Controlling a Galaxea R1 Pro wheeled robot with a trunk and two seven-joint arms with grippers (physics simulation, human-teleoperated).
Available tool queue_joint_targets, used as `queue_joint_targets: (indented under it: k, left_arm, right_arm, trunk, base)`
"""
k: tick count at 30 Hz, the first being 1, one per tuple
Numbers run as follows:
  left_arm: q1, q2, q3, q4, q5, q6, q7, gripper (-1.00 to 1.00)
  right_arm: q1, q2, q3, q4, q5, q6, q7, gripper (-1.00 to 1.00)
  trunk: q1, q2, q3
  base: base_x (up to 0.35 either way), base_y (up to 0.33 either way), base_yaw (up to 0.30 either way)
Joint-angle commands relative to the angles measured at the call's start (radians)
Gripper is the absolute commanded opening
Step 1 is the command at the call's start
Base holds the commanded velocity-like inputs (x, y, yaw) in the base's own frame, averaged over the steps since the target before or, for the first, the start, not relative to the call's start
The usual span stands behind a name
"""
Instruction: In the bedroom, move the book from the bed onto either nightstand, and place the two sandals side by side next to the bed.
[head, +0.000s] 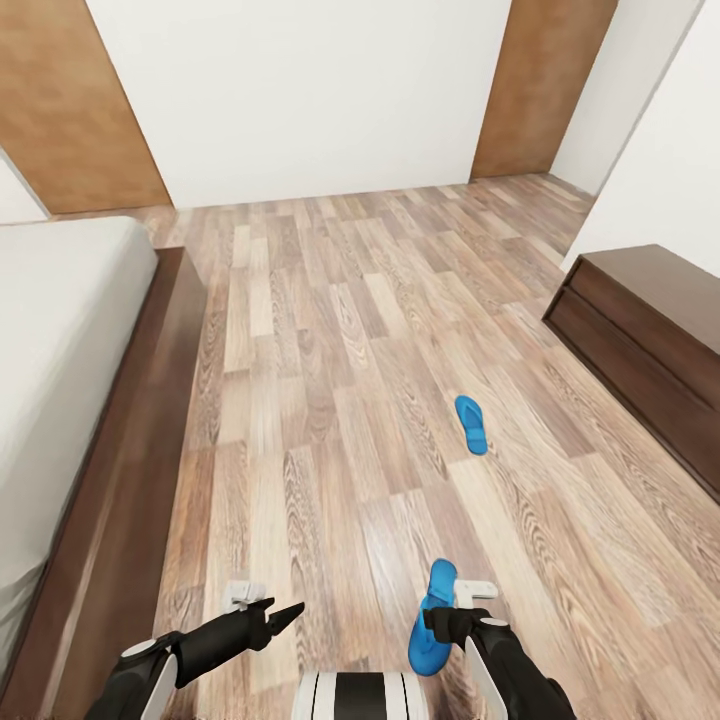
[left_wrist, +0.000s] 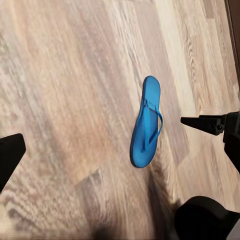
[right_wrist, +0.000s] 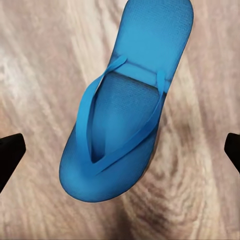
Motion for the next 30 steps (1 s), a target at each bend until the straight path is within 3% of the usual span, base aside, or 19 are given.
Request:
queue_joint_targets:
  k: [1, 6, 10, 12, 14, 20, 25, 30]
  left_arm:
    - [0.0, 0.0, 0.001, 0.0, 0.007, 0.009, -0.003, 1.0]
    - [0.0, 0.004, 0.009, -0.048, 0.032, 0.014, -0.032, 1.0]
    - [0.0, 0.004, 0.016, -0.161, 0.124, 0.044, -0.074, 1.0]
    - [0.0, 0.005, 0.017, -0.224, 0.158, 0.085, -0.082, 1.0]
    - [0.0, 0.012, 0.018, -0.344, 0.188, 0.179, -0.091, 1.0]
    - [0.0, 0.049, 0.019, -0.378, 0.198, 0.205, -0.117, 1.0]
    - [0.0, 0.056, 0.019, -0.381, 0.2, 0.209, -0.129, 1.0]
    - [0.0, 0.058, 0.019, -0.382, 0.2, 0.211, -0.131, 1.0]
  right_arm:
    - [0.0, 0.001, -0.002, -0.002, 0.0, 0.005, -0.002, 1.0]
    - [0.0, 0.001, -0.002, -0.002, 0.0, 0.005, -0.002, 1.0]
    - [0.0, 0.001, -0.002, -0.002, 0.0, 0.005, -0.002, 1.0]
    - [0.0, 0.001, -0.002, -0.002, 0.0, 0.005, -0.002, 1.0]
    - [0.0, 0.001, -0.002, -0.002, 0.0, 0.005, -0.002, 1.0]
    - [0.0, 0.001, -0.002, -0.002, 0.0, 0.005, -0.002, 1.0]
    - [0.0, 0.001, -0.002, -0.002, 0.0, 0.005, -0.002, 1.0]
    - [0.0, 0.001, -0.002, -0.002, 0.001, 0.005, -0.002, 1.0]
  trunk:
    - [0.0, -0.001, -0.005]
    - [0.0, -0.001, -0.005]
    - [0.0, -0.001, -0.005]
    - [0.0, -0.001, -0.005]
    - [0.0, -0.001, -0.005]
    - [0.0, -0.001, -0.005]
    - [0.0, -0.001, -0.005]
    - [0.002, -0.002, -0.024]
  base:
    - [0.0, 0.0, 0.0]
    - [0.0, 0.0, 0.0]
    - [0.0, 0.0, 0.0]
    - [0.0, 0.0, 0.0]
    - [0.0, 0.0, 0.0]
    - [0.0, 0.0, 0.0]
    - [0.0, 0.0, 0.0]
    - [0.0, 0.0, 0.0]
